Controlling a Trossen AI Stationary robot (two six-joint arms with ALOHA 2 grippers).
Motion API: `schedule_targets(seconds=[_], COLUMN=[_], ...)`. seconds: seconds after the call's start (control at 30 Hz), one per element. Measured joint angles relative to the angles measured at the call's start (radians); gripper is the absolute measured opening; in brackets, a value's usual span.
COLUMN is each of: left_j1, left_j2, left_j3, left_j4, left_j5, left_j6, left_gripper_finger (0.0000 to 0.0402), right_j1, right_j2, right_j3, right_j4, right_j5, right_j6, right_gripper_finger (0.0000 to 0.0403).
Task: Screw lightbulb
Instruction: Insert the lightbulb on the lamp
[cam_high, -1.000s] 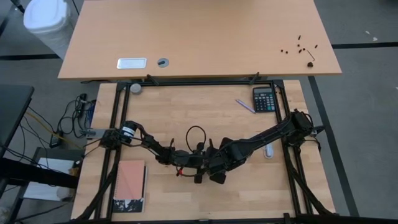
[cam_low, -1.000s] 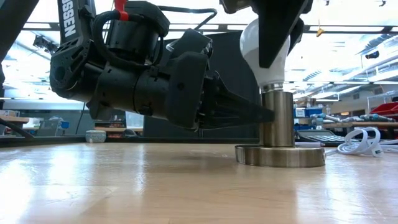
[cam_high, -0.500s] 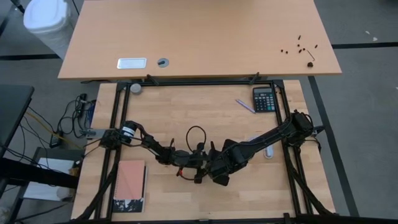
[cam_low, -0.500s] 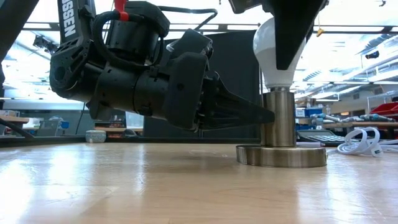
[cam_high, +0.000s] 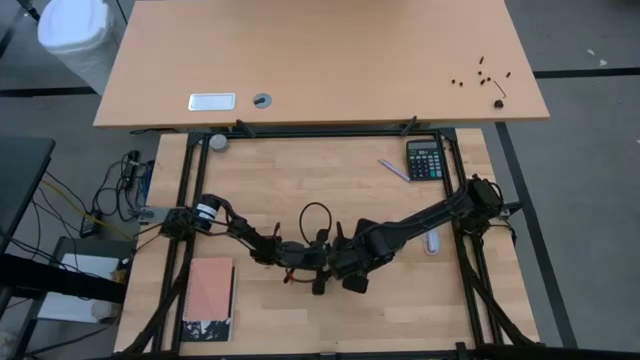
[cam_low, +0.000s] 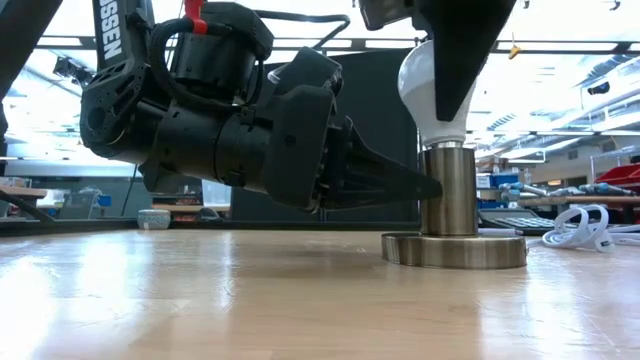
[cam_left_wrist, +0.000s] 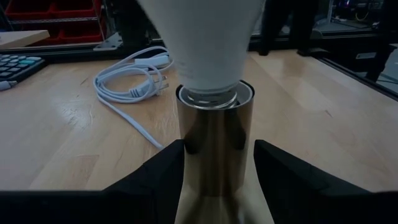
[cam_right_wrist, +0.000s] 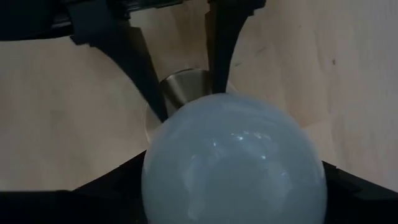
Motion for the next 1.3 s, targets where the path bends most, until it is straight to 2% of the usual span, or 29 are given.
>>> schedule_targets(seconds=[0.53, 0.87, 1.17, 1.3], left_j1=[0.0, 0.0, 0.001, 0.002], left_j2=[0.0, 0.0, 0.0, 0.0], left_j3=[0.0, 0.001, 0.001, 0.001], left_j4=[-0.003, -0.005, -0.007, -0.005], left_j5=[0.0, 0.0, -0.001, -0.009], left_j6=[0.0, 0.0, 0.0, -0.036], left_gripper_finger=[0.0198, 0.0198, 0.0198, 0.0198], right_j1=[0.01, 0.008, -0.005, -0.03], right_j2=[0.0, 0.0, 0.0, 0.012], right_j3=[0.0, 0.0, 0.078, 0.085], right_j4=[-0.004, -0.041, -0.121, -0.134], right_j5=[-0.06, -0.078, -0.091, -0.152], right_j6=[-0.028, -0.06, -0.064, -0.06], right_gripper_finger=[0.0315, 0.035, 0.0348, 0.035])
